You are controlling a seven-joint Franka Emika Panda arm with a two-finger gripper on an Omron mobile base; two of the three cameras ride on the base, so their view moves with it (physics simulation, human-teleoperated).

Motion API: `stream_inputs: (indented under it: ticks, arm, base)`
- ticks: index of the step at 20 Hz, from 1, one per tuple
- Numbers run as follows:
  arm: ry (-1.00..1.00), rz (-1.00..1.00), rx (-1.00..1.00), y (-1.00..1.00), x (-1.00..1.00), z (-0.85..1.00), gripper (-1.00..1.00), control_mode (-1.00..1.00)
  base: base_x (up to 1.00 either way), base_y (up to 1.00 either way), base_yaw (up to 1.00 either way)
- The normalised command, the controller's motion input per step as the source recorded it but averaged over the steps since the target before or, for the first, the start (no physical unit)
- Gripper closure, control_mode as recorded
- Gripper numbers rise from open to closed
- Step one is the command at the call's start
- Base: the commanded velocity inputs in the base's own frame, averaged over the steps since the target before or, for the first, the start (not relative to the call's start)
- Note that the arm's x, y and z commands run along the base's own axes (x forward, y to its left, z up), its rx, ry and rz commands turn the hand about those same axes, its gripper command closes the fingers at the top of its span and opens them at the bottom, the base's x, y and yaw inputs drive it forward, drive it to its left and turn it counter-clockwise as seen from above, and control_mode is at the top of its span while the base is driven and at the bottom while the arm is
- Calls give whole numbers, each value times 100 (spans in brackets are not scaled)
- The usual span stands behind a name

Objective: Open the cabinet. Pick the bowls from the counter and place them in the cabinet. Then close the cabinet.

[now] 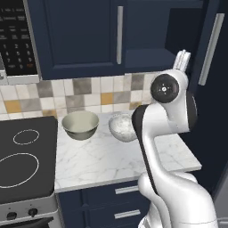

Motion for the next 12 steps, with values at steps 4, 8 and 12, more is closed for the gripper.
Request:
stream_inputs:
  ticks: [4, 8, 12]
  arm:
    - [0, -24, 0, -4, 17, 0, -100, -100]
    - [0, -19, 1, -20, 9, 0, -100, -100]
    - [0, -10, 2, -23, 11, 0, -100, -100]
  base:
    - [0, 0, 0]
    - [0, 0, 0]
    - [0, 0, 0]
